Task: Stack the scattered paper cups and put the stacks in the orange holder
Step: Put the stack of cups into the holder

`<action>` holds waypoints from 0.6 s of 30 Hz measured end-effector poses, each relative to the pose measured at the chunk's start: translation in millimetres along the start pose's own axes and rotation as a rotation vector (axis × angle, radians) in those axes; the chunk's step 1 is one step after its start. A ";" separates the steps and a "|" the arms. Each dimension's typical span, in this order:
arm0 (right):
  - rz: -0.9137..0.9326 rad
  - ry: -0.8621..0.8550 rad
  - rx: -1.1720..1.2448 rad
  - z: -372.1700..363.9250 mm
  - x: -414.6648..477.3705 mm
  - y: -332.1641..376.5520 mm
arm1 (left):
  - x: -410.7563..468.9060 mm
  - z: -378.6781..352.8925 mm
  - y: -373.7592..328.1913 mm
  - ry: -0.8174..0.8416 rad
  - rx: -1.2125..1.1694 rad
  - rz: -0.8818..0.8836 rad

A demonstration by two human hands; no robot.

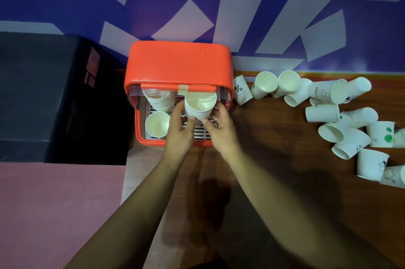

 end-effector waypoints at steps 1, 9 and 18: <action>0.001 -0.007 0.006 -0.8 2.1 0.1 | 1.6 -0.6 -0.7 -0.003 -0.001 0.010; 0.005 -0.026 0.009 -6.3 7.7 5.7 | 9.1 -2.0 -9.1 -0.013 -0.018 0.053; 0.047 -0.010 -0.035 -13.3 0.8 6.2 | 7.0 -0.7 -6.5 0.013 0.118 -0.069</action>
Point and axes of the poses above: each hand's wrist, its own x-axis towards the middle knuckle, its own z-axis out of the back of the hand, y = z × x, the point moved 9 cm from there along x, towards the middle knuckle, and after that the axes turned 11 degrees about -y, right-handed, at the moved point
